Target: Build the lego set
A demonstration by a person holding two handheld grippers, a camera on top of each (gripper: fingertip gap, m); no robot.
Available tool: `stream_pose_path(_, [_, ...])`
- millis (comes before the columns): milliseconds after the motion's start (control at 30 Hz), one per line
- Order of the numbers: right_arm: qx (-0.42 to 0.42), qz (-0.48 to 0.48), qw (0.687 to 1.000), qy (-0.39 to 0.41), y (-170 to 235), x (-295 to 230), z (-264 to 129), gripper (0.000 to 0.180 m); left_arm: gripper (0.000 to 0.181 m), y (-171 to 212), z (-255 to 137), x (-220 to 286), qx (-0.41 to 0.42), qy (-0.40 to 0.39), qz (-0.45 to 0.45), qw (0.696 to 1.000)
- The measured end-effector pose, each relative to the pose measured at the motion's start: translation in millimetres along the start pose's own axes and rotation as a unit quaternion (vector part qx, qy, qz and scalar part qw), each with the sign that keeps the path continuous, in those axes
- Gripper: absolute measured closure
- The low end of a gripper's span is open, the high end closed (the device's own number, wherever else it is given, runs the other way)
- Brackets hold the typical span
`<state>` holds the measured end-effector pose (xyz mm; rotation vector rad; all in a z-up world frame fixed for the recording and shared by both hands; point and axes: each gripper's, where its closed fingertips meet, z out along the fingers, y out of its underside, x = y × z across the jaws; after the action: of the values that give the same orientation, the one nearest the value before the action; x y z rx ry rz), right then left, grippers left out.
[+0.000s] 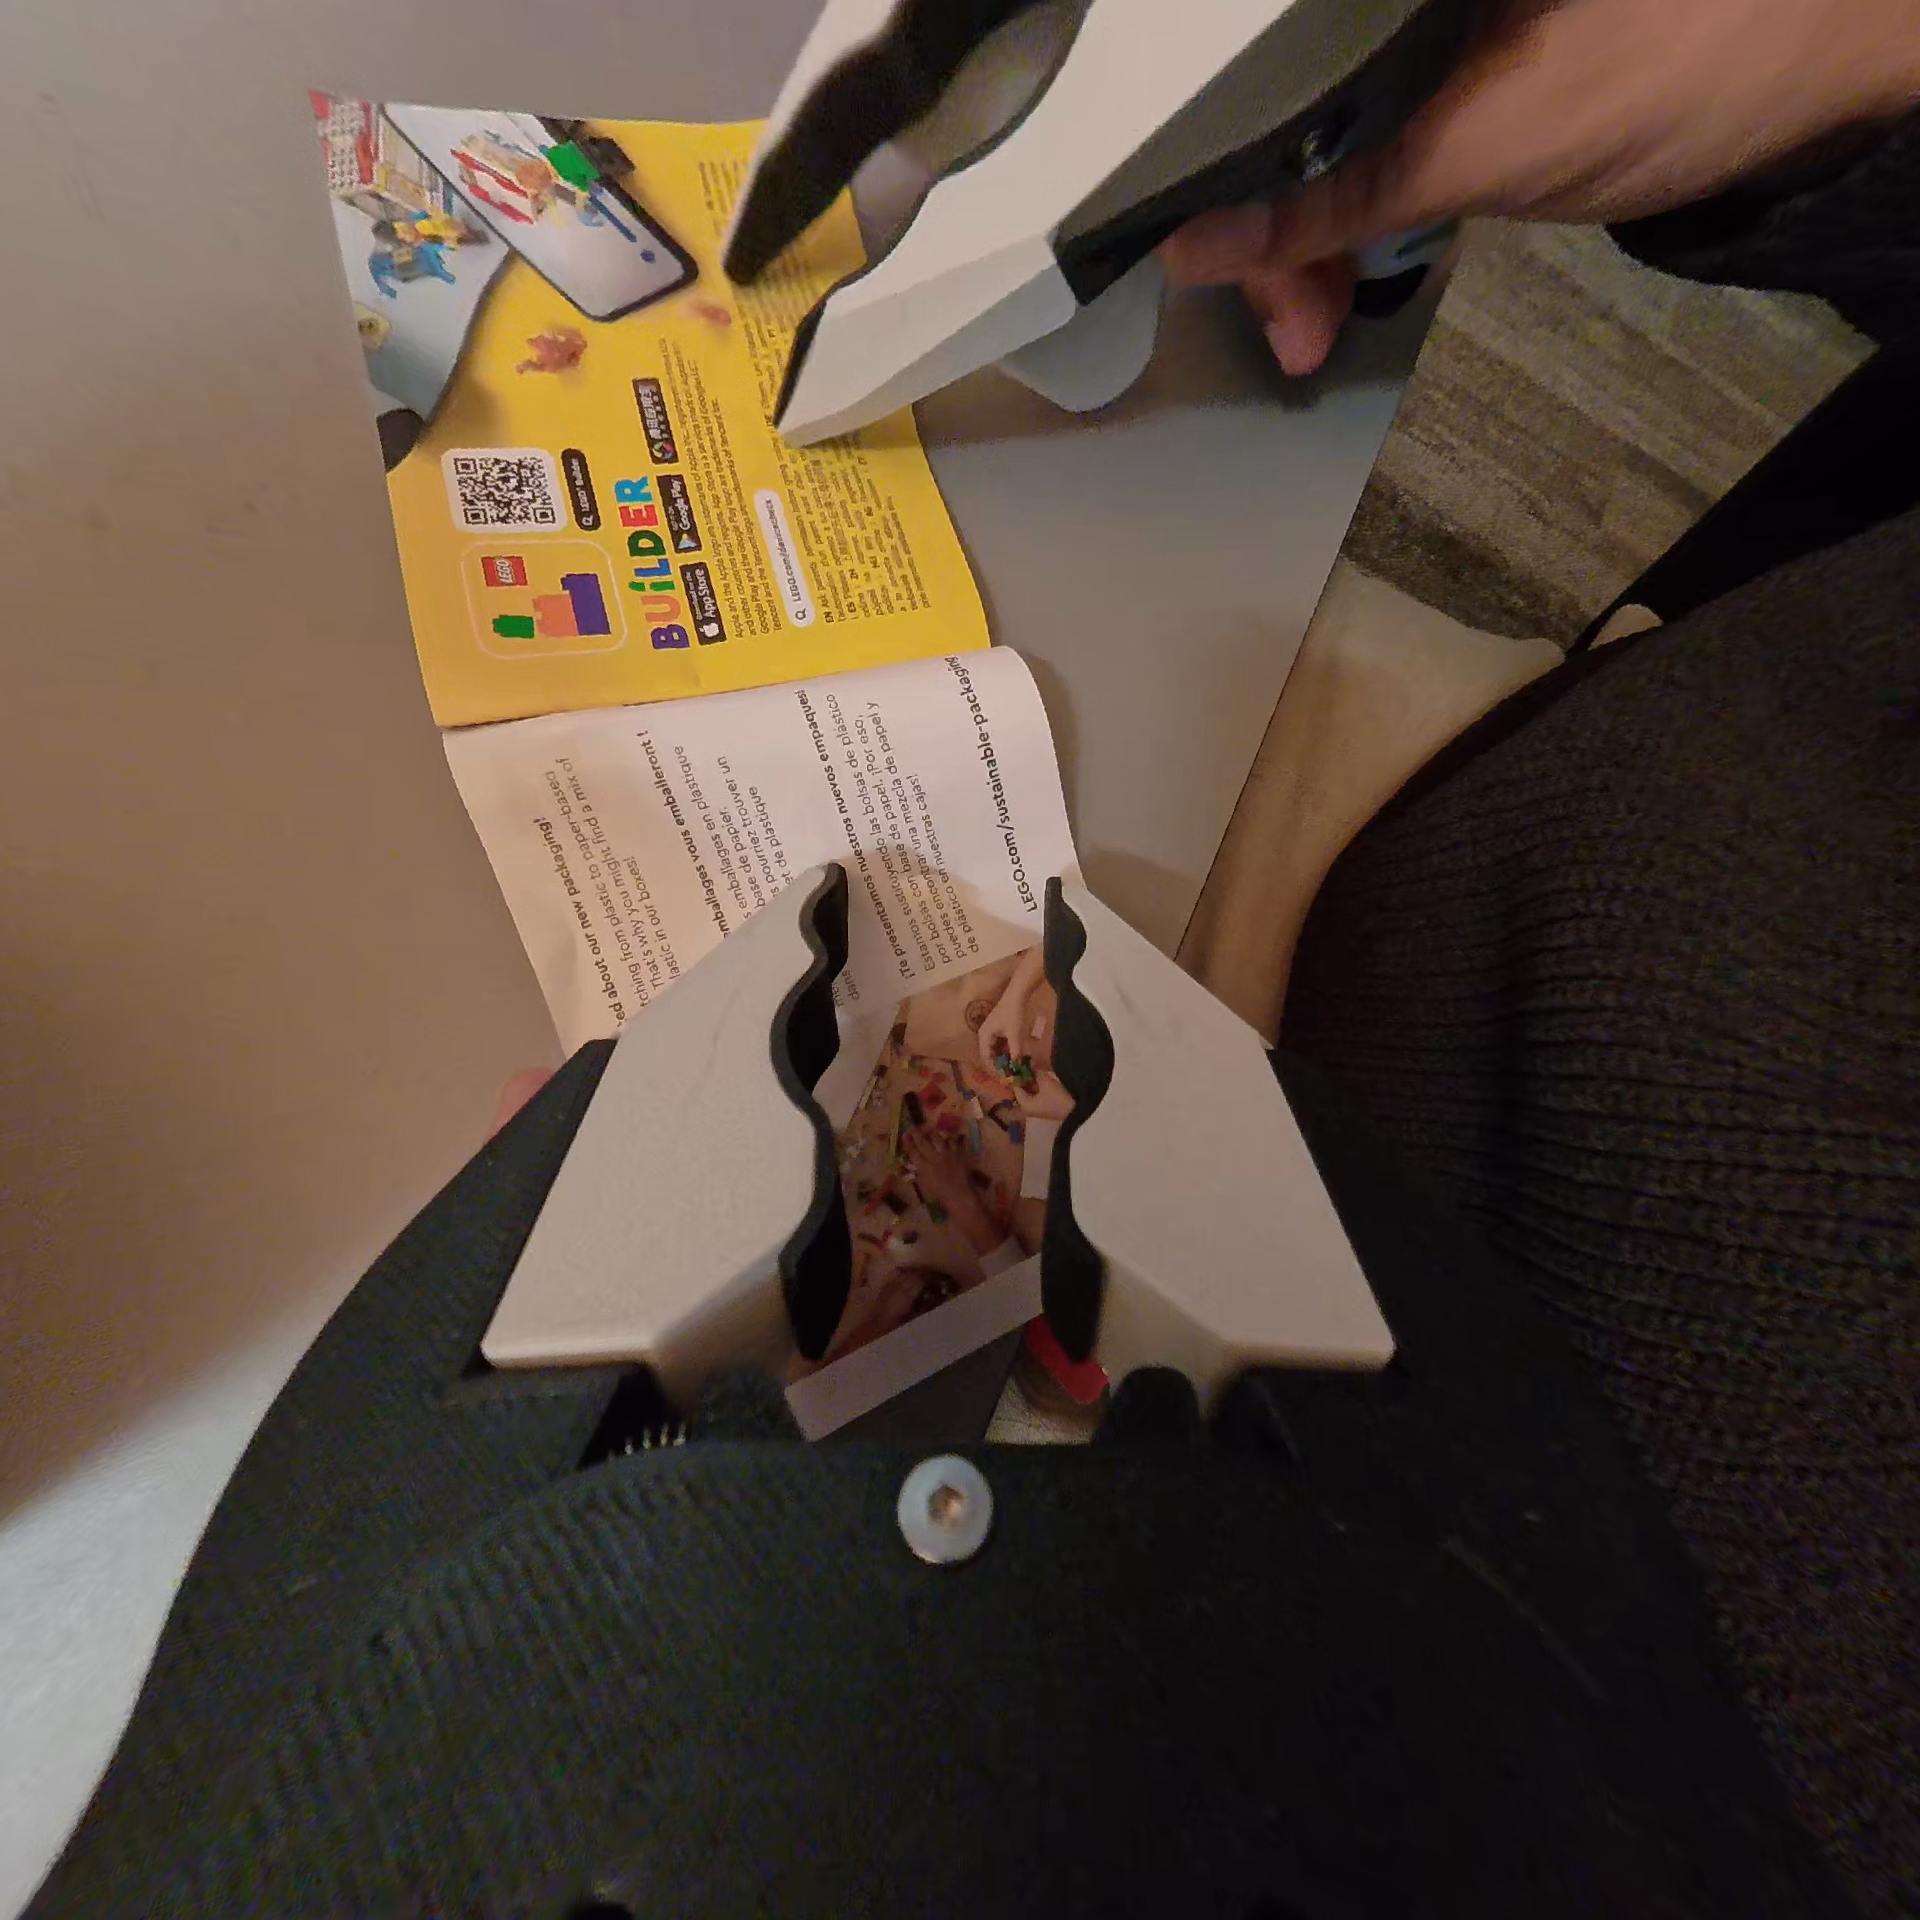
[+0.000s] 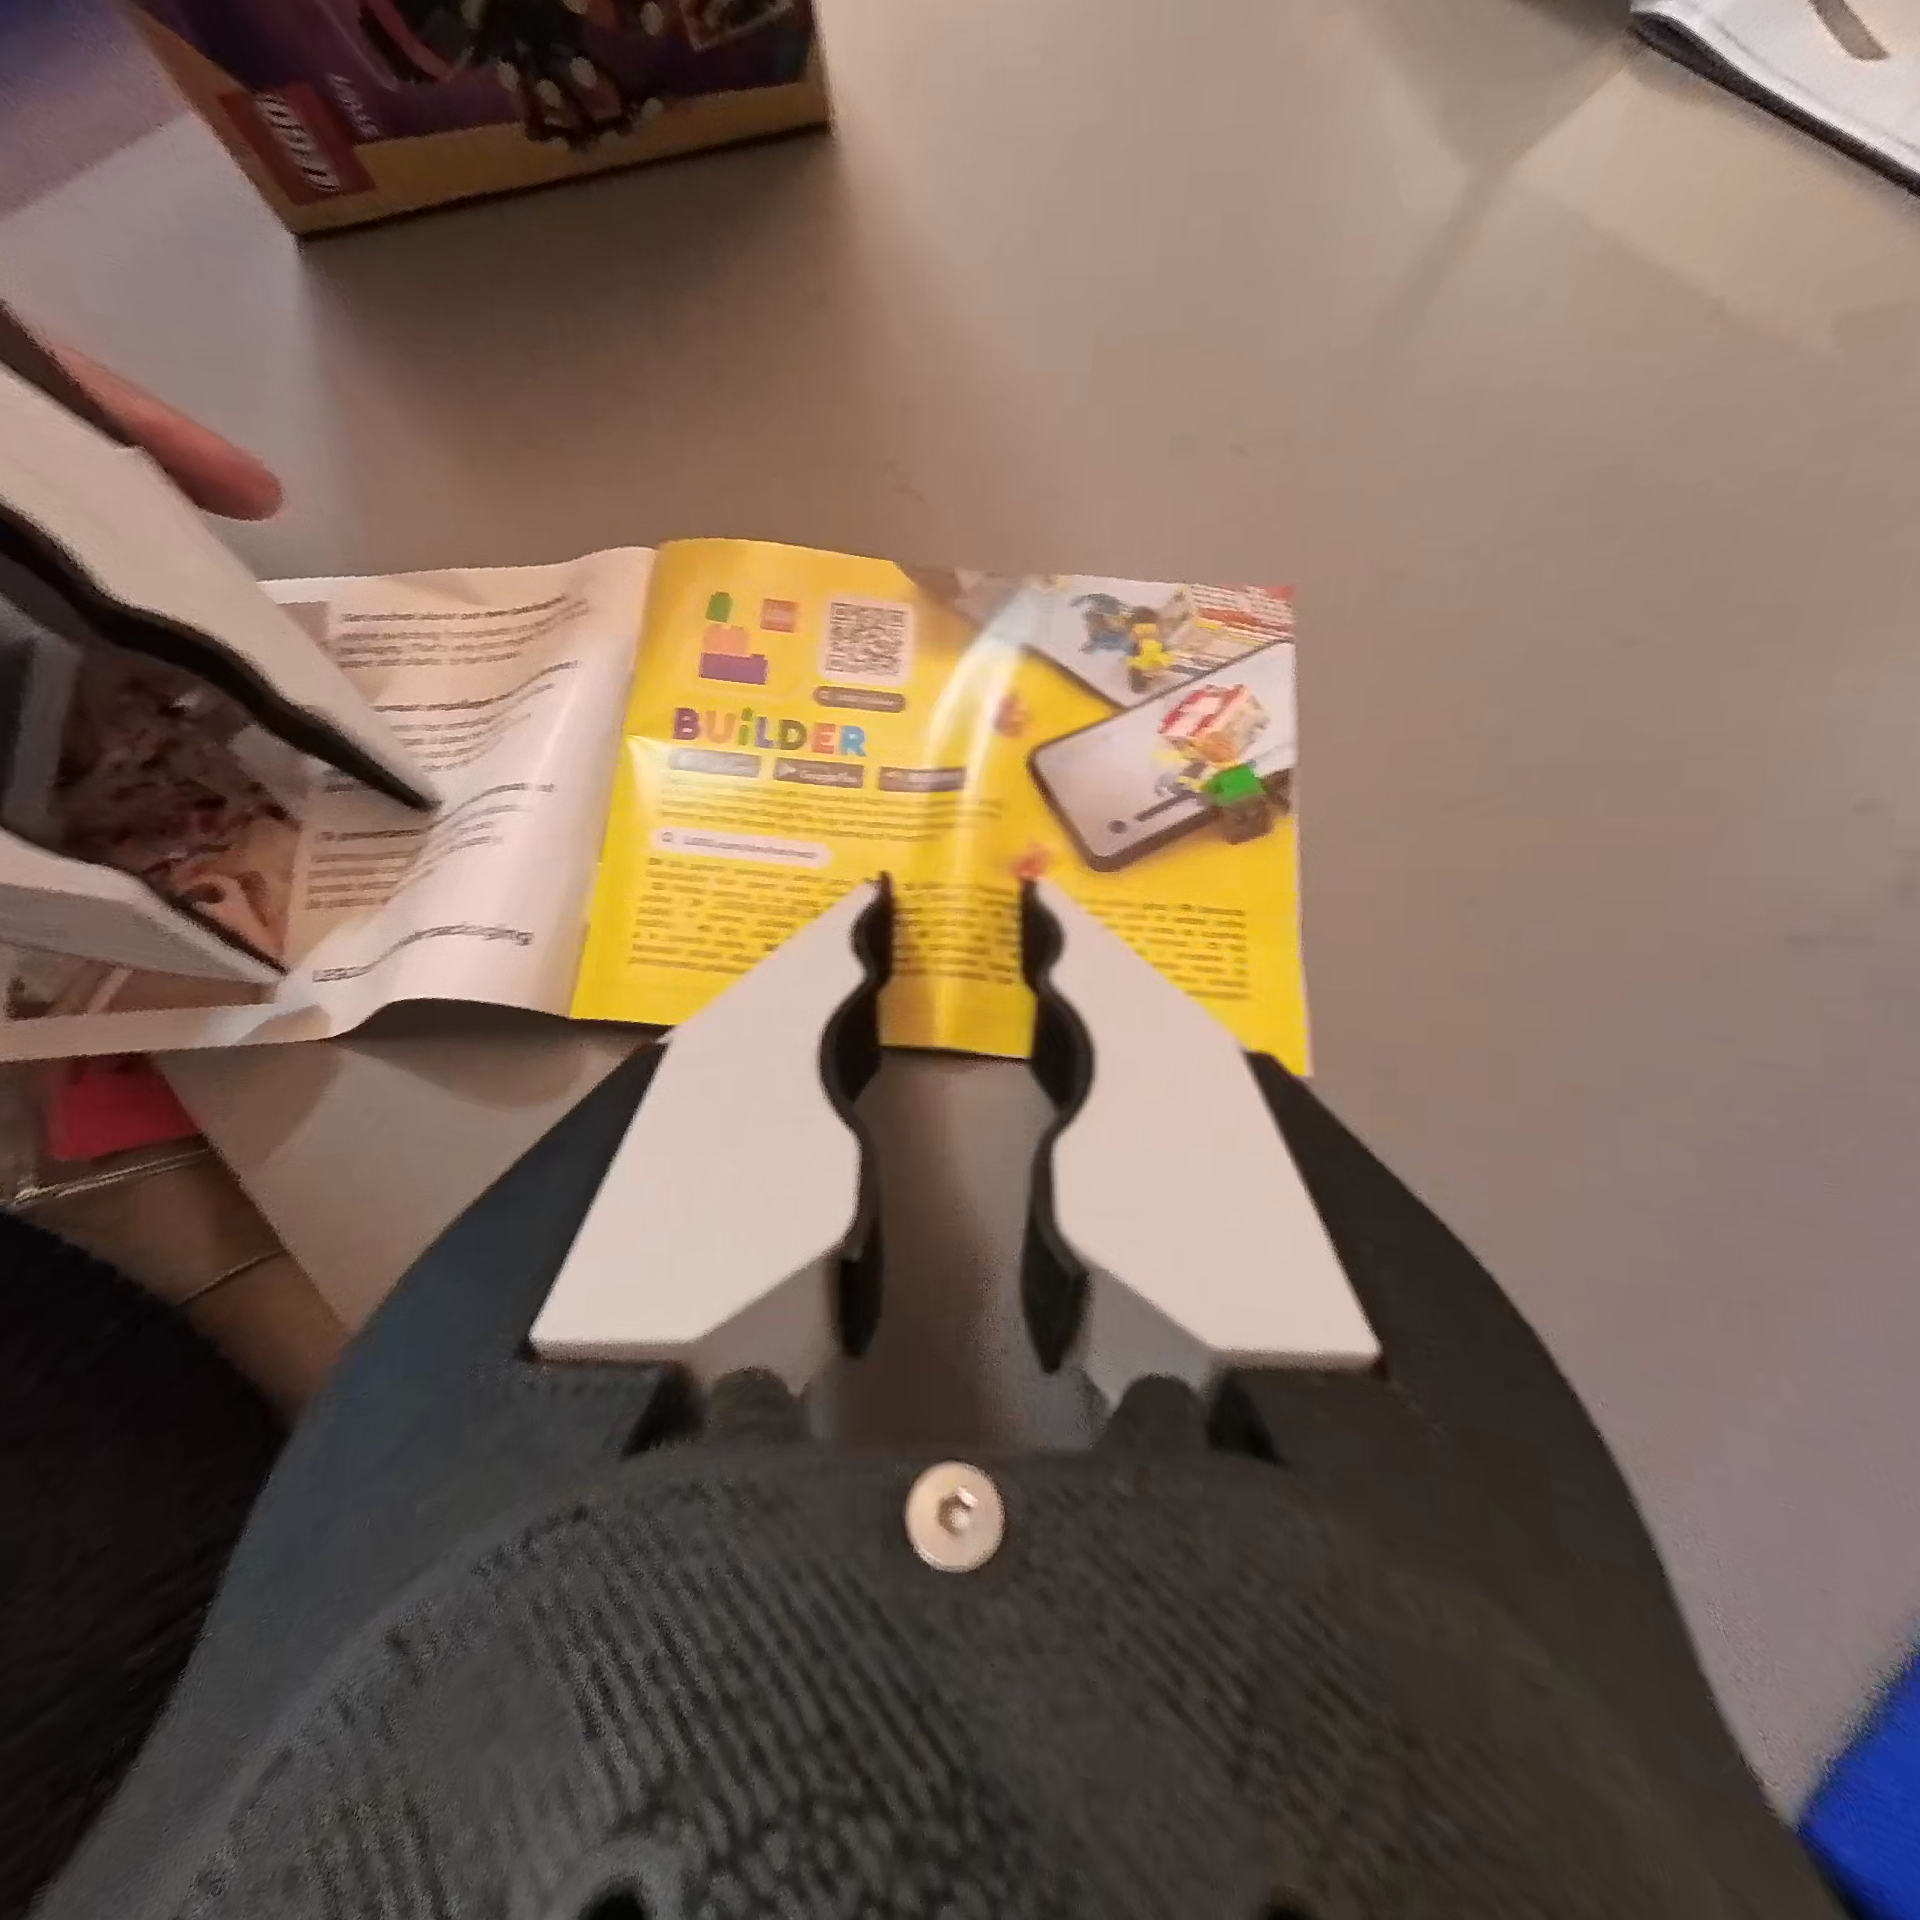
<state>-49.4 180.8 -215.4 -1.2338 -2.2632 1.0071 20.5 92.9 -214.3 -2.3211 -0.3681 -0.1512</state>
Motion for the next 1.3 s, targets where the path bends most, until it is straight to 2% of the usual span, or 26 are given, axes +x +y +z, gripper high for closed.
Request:
stream_pose_path(33, [0.002, -0.003, 1.000, -0.010, -0.3, -5.5, 0.4, 0.167, 0.146, 0.1, 0.0, 0.0, 0.000, 0.000, 0.000, 1.000])
stream_pose_path(133, [-0.001, -0.006, 1.000, -0.026, -0.2, -12.0, 0.7, 0.180, 0.146, 0.1, 0.0, -0.2, 0.000, 0.000, 0.000, 1.000])
stream_pose_path(467, [-0.017, -0.015, 0.998, -0.063, 0.3, -16.0, -0.5, 0.180, 0.146, 0.1, -0.1, -0.5, 0.002, 0.000, 0.001, 1.000])
stream_pose_path(600, [0.003, -0.006, 0.996, -0.086, -8.3, -22.1, -6.2, 0.180, 0.146, 0.2, -0.2, -0.6, 0.002, 0.000, 0.003, 1.000])
stream_pose_path(767, [0.003, -0.007, 1.000, -0.018, -6.4, 6.1, -8.5, 0.180, 0.147, 0.0, -0.4, -1.0, 0.003, 0.003, 0.000, 1.000])
stream_pose_path(833, [-0.008, 0.011, 1.000, 0.006, -1.9, 21.4, -8.5, 0.135, 0.147, 0.0, -0.3, -1.0, 0.003, 0.002, 0.001, 1.000])
stream_pose_path(933, [-0.016, 0.042, 0.999, 0.028, 3.5, 37.7, -9.5, 0.106, 0.147, -0.1, -0.4, -1.2, 0.003, 0.003, 0.001, 1.000])
stream_pose_path(1033, [-0.021, 0.059, 0.998, 0.025, 6.9, 40.0, -10.0, 0.104, 0.147, -0.1, -0.4, -1.3, 0.004, 0.004, 0.000, 1.000])
stream_pose_path(1300, [-0.025, 0.053, 0.998, 0.010, 6.9, 31.1, -8.6, 0.111, 0.148, -0.2, -0.5, -1.3, 0.005, 0.006, -0.002, 1.000])
